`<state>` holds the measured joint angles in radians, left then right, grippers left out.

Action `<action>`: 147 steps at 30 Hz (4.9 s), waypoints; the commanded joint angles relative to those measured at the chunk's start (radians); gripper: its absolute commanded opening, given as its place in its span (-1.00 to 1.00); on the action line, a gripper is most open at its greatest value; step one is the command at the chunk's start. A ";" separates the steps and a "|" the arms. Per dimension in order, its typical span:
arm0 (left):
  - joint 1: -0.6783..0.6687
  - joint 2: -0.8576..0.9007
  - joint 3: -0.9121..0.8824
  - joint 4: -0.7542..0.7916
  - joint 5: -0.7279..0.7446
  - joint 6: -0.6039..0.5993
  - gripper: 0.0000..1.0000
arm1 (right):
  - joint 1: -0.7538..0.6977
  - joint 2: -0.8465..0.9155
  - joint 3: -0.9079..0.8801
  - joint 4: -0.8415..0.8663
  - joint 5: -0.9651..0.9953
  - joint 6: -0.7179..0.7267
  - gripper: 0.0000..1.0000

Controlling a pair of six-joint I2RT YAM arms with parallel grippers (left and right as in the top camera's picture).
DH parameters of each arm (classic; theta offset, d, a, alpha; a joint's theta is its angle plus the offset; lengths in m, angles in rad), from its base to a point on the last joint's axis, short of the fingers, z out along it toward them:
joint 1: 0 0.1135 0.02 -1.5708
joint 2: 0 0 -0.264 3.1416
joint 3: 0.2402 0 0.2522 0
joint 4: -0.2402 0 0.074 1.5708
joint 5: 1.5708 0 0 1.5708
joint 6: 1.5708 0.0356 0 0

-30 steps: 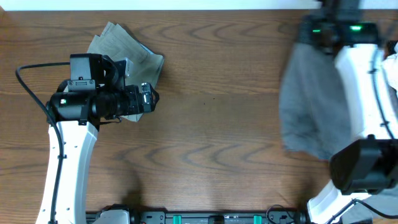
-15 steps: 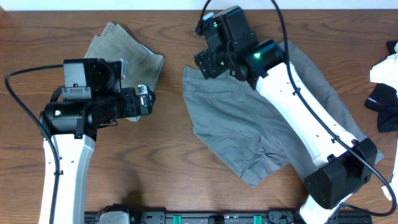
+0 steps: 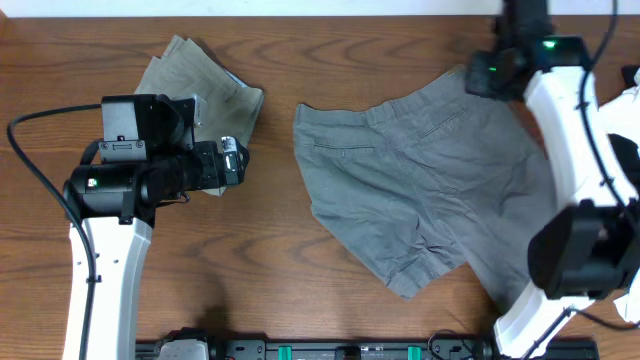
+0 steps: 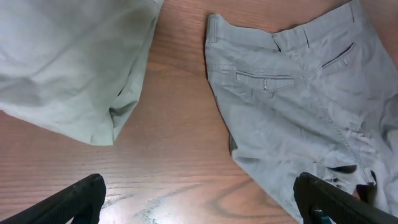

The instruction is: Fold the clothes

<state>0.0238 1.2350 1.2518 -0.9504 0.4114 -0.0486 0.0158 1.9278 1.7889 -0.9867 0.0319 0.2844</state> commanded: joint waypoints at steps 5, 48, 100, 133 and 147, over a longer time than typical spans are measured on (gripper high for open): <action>-0.003 -0.006 0.020 0.006 -0.008 0.010 0.96 | -0.126 0.217 -0.076 -0.005 -0.041 0.230 -0.97; -0.003 -0.006 0.020 0.020 -0.008 0.010 0.96 | -0.096 0.091 -0.017 0.352 -0.550 -0.040 -0.33; -0.003 -0.006 0.020 0.054 0.000 0.010 0.96 | -0.261 0.126 -0.199 0.491 -0.825 -0.009 0.07; -0.003 -0.006 0.020 0.069 -0.001 0.010 0.96 | -0.242 0.098 -0.604 0.478 -0.446 -0.133 -0.98; -0.003 -0.006 0.020 0.065 0.000 0.010 0.96 | -0.394 -0.118 -0.453 0.264 -0.066 -0.130 0.15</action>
<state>0.0238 1.2343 1.2537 -0.8829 0.4118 -0.0483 -0.3847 1.8214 1.3300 -0.7013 -0.0875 0.1493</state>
